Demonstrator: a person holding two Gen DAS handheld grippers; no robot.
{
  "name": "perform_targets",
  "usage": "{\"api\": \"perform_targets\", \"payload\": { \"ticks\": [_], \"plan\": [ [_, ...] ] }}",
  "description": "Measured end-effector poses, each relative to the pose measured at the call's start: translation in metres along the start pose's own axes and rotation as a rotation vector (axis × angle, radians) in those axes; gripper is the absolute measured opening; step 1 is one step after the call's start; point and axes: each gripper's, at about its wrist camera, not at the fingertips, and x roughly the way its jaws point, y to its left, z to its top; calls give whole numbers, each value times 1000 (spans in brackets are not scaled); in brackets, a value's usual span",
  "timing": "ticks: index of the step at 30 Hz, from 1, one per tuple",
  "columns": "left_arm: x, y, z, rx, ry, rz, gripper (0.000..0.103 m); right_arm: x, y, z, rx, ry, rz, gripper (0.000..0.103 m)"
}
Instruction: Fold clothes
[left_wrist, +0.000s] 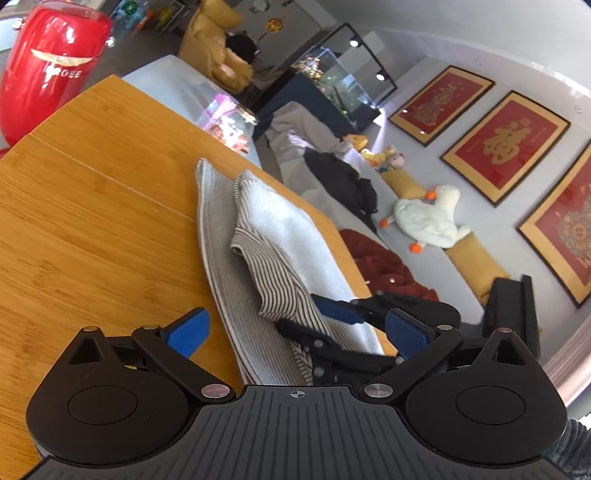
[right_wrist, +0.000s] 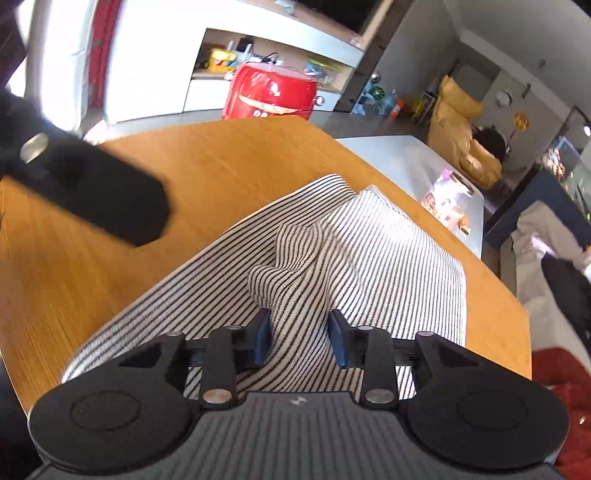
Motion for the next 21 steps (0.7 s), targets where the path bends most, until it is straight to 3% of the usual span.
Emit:
{"api": "perform_targets", "payload": {
  "ticks": [2,6,13,15,21],
  "plan": [
    [-2,-1,-4,30,14,-84,103,-7,-21,2,109,-15,45,24],
    [19,-6,-16,58,118,-234,103,-22,-62,7,321,-46,134,22],
    [48,-8,-36,134,232,-195,103,-55,-89,24,415,-165,308,18],
    [49,-10,-37,152,242,-192,103,-45,-85,33,421,-144,371,18],
    [35,-18,-38,210,237,-153,103,0,-50,17,347,-13,347,21]
  ]
}}
